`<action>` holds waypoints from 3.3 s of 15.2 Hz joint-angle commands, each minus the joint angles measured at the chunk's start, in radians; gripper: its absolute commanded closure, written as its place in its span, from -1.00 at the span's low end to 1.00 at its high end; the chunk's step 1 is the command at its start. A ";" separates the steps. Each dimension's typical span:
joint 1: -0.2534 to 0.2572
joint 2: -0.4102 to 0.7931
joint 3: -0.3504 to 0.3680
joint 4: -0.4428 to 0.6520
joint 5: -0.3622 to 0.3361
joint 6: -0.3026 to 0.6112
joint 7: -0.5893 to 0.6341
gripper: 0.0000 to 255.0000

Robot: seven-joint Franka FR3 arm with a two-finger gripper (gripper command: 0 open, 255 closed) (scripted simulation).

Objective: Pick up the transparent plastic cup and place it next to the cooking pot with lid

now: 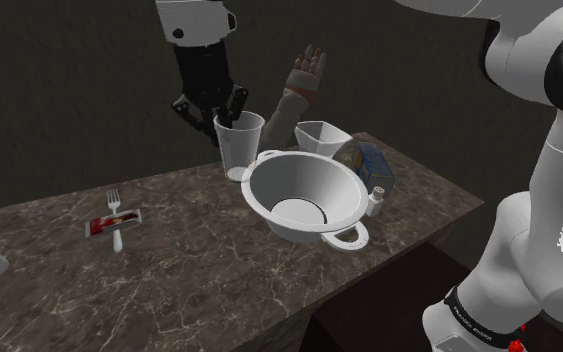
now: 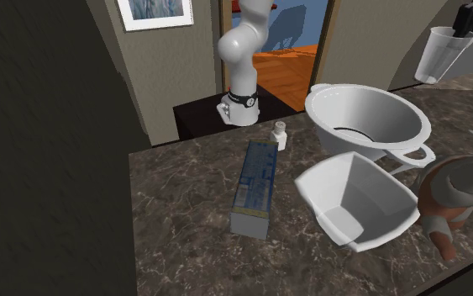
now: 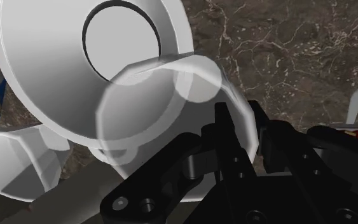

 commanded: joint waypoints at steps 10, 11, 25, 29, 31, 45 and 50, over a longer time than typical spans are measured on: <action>0.036 0.055 0.016 -0.023 -0.008 0.073 0.059 1.00; 0.035 0.053 0.015 -0.039 -0.007 0.087 0.060 1.00; 0.027 0.056 0.013 -0.223 -0.010 0.274 0.074 1.00; 0.026 0.066 0.011 -0.264 -0.014 0.323 0.078 1.00; 0.026 0.072 0.011 -0.282 -0.015 0.347 0.081 1.00; 0.025 0.103 0.008 -0.344 -0.025 0.439 0.092 1.00; 0.024 0.101 0.009 -0.348 -0.025 0.441 0.092 -1.00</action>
